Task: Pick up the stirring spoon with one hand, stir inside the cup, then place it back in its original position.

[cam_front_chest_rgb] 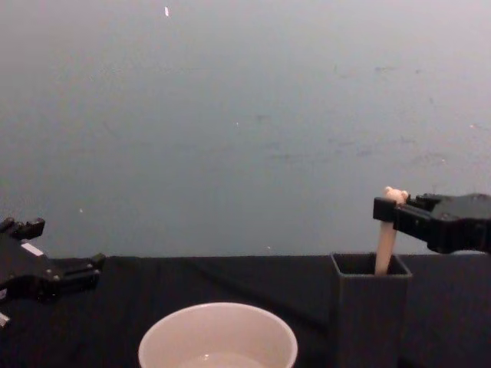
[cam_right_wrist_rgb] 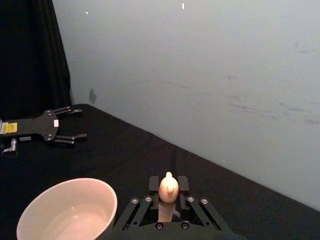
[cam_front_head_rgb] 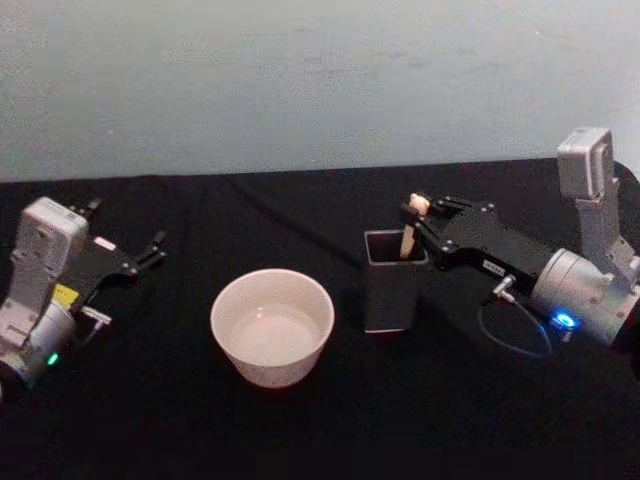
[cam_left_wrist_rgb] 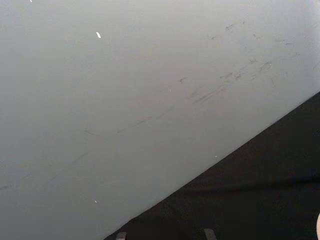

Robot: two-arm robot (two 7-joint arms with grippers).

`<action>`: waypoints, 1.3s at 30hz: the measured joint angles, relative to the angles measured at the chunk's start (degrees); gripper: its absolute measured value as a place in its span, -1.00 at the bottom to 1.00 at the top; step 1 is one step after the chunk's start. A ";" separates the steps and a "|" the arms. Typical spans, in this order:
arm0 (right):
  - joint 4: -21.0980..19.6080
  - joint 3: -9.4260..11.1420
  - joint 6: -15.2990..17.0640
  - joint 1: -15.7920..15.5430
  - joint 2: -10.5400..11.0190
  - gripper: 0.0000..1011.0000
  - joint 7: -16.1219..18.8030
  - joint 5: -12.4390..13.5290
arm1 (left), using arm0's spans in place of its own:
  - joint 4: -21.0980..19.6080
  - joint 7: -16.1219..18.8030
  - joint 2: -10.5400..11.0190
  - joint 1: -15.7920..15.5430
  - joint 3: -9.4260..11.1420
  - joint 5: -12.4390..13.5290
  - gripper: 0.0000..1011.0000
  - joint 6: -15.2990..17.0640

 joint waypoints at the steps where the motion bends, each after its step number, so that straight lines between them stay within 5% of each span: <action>1: -0.05 0.01 0.19 -0.07 -0.04 -0.58 -0.11 0.06 | 0.00 0.00 0.00 0.00 0.00 0.00 0.98 0.00; 39: -0.13 -0.85 2.60 -0.94 -0.55 -0.58 -2.71 -1.50 | 0.00 0.00 0.00 0.00 0.00 0.00 0.98 0.00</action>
